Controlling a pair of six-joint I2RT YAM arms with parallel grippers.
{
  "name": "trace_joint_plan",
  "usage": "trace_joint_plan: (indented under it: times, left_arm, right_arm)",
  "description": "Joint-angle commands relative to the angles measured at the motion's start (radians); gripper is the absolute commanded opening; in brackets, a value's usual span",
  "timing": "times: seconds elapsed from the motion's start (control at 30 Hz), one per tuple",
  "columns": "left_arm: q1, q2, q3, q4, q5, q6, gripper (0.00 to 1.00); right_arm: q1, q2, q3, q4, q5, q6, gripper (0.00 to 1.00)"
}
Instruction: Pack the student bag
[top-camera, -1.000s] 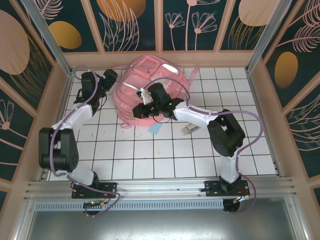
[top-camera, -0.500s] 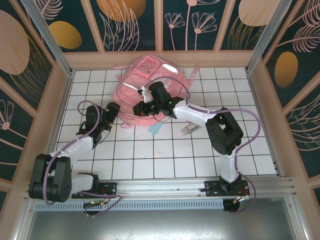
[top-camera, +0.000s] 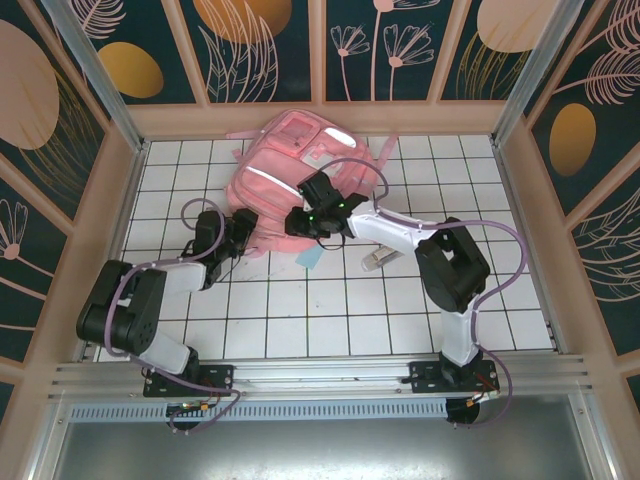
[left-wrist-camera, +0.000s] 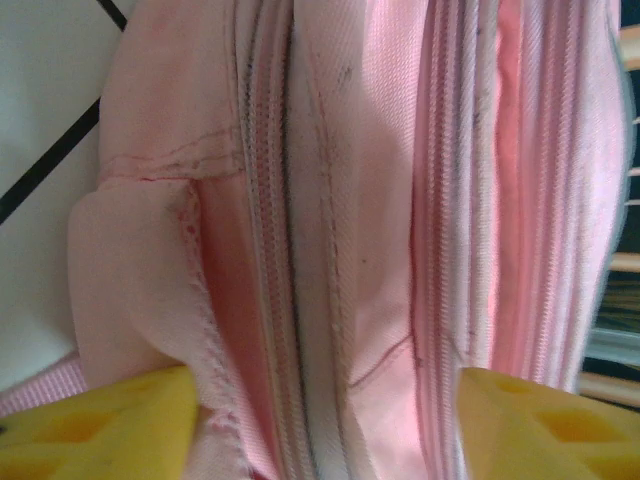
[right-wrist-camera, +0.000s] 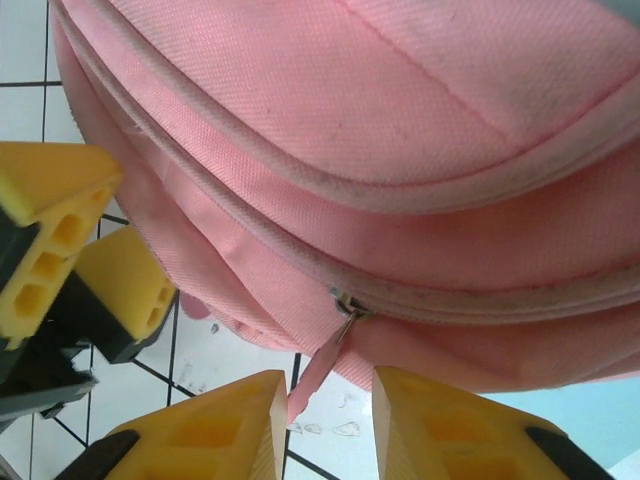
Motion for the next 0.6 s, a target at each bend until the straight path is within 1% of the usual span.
trace_joint_plan:
  times: [0.0, 0.03, 0.07, 0.17, 0.27, 0.43, 0.5, 0.57]
  left_arm:
    - [-0.011, 0.059, 0.038, 0.093, 0.023, 0.001, 0.51]
    - [-0.012, 0.072, 0.037, 0.107, 0.031, 0.000, 0.42]
    - [-0.013, 0.082, 0.031, 0.121, 0.038, -0.004, 0.36]
    - [-0.017, 0.091, 0.007, 0.151, 0.044, -0.015, 0.28]
    - [-0.020, 0.085, -0.022, 0.167, 0.044, -0.024, 0.26]
    - [-0.022, 0.082, -0.043, 0.172, 0.037, -0.021, 0.26]
    - [-0.023, 0.089, -0.046, 0.179, 0.042, -0.023, 0.24]
    - [-0.023, 0.096, -0.045, 0.186, 0.047, -0.025, 0.20]
  right_arm:
    - [0.020, 0.033, 0.065, -0.025, 0.084, 0.043, 0.32]
    - [0.020, 0.049, 0.084, -0.036, 0.100, 0.040, 0.32]
    - [0.021, 0.065, 0.098, -0.042, 0.110, 0.040, 0.32]
    - [0.021, 0.108, 0.129, -0.072, 0.146, 0.041, 0.32]
    - [0.022, 0.143, 0.148, -0.106, 0.169, 0.046, 0.32]
    - [0.042, 0.114, 0.142, -0.145, 0.257, 0.041, 0.33]
    - [0.043, 0.098, 0.134, -0.155, 0.273, 0.041, 0.35]
    - [0.043, 0.081, 0.119, -0.156, 0.277, 0.048, 0.37]
